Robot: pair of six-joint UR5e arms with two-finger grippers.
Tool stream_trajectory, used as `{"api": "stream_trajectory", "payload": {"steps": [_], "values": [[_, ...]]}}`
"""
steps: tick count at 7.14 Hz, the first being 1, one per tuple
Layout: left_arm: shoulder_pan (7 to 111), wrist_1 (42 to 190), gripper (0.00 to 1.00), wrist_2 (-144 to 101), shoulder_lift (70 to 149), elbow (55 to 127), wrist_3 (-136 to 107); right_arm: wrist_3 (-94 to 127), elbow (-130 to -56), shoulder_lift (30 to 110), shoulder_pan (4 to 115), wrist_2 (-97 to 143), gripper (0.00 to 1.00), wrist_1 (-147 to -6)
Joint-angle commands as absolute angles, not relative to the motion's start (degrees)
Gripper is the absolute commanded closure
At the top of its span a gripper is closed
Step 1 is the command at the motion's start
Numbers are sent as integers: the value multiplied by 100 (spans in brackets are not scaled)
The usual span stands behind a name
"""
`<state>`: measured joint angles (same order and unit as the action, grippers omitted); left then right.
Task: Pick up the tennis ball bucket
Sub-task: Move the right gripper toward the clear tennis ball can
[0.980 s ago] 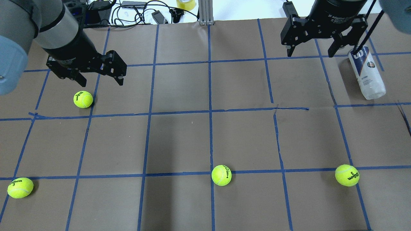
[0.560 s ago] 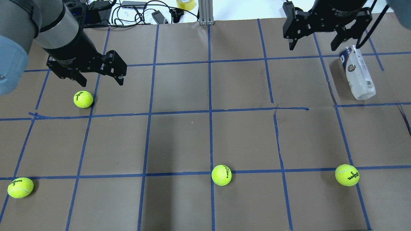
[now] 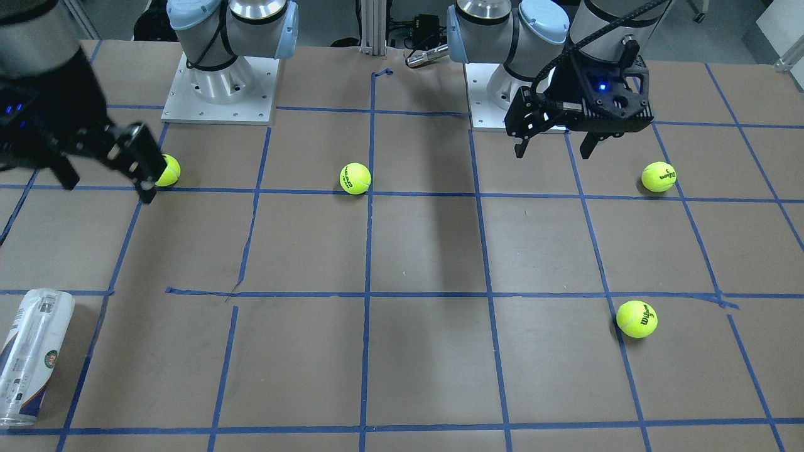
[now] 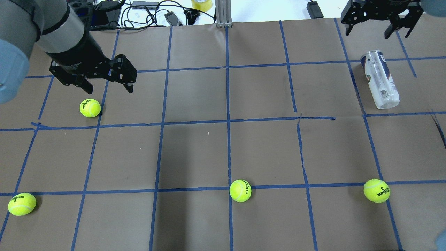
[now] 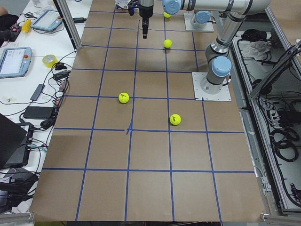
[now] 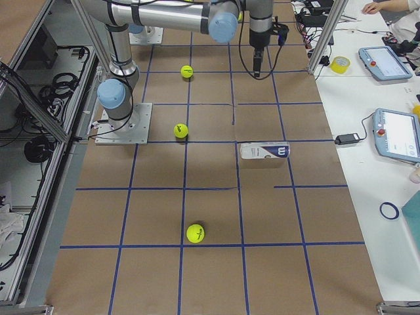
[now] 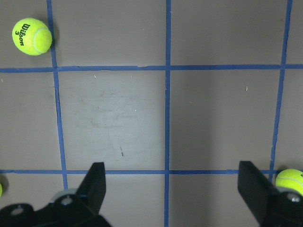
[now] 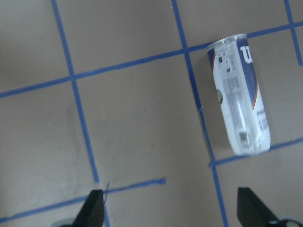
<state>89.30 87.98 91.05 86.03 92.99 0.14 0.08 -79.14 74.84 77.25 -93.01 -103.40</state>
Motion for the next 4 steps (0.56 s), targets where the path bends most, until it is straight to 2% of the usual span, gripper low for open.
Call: {"api": "stream_trajectory", "payload": {"steps": [1, 2, 4], "values": [[8930, 8798, 0, 9105, 8596, 9299, 18, -772, -7054, 5983, 6911, -9247, 0, -11186], [8930, 8798, 0, 9105, 8596, 9299, 18, -965, -6666, 5324, 6804, -9159, 0, -11180], [8930, 8798, 0, 9114, 8596, 9299, 18, -1536, -6592, 4897, 6530, -8790, 0, -11407]]}}
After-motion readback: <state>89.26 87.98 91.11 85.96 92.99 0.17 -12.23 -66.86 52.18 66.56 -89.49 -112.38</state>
